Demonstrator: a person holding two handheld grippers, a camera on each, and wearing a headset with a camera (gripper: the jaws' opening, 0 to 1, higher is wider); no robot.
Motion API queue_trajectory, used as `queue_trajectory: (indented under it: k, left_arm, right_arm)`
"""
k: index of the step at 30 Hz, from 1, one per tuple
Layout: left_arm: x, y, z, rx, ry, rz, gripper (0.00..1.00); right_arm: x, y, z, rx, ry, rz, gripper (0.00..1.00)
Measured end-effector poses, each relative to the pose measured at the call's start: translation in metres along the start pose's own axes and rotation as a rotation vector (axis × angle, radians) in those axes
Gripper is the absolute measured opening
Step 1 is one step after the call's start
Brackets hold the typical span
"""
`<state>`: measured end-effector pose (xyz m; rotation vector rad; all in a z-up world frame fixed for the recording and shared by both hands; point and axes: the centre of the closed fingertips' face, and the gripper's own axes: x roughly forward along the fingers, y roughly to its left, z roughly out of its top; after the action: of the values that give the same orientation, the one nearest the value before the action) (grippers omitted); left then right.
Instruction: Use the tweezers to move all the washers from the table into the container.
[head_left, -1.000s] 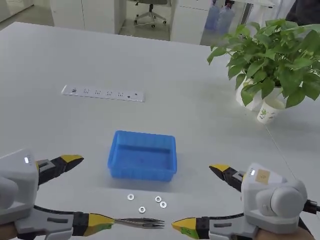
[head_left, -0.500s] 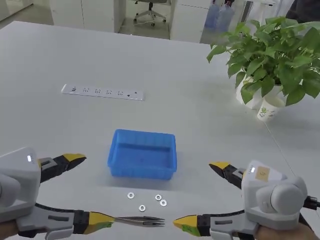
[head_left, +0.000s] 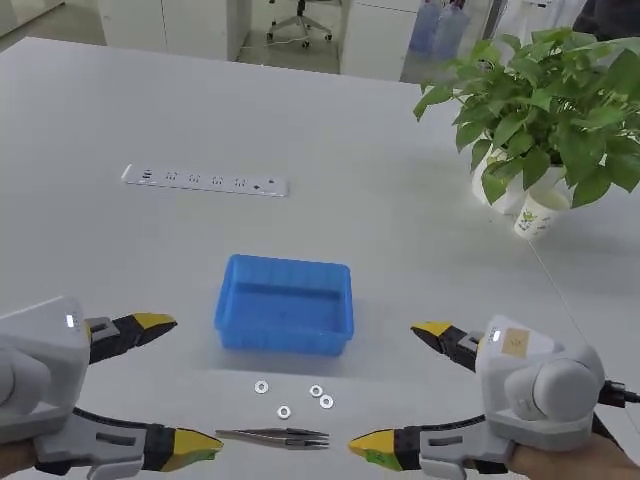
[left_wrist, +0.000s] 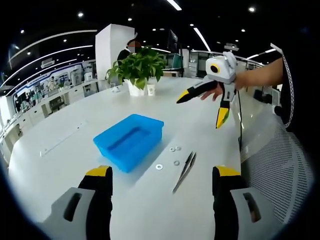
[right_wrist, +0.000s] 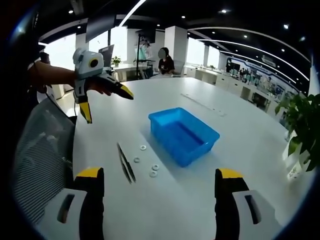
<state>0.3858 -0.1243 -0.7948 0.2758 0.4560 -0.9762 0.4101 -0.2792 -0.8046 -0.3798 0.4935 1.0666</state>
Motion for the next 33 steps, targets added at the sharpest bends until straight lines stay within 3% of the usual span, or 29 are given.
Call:
queue_trajectory:
  k: [33]
  left_arm:
    - [0.022,-0.018,-0.024,0.135,0.147,-0.153,0.53]
  right_arm:
    - [0.021,0.025,-0.016,-0.175,0.113,0.187,0.67]
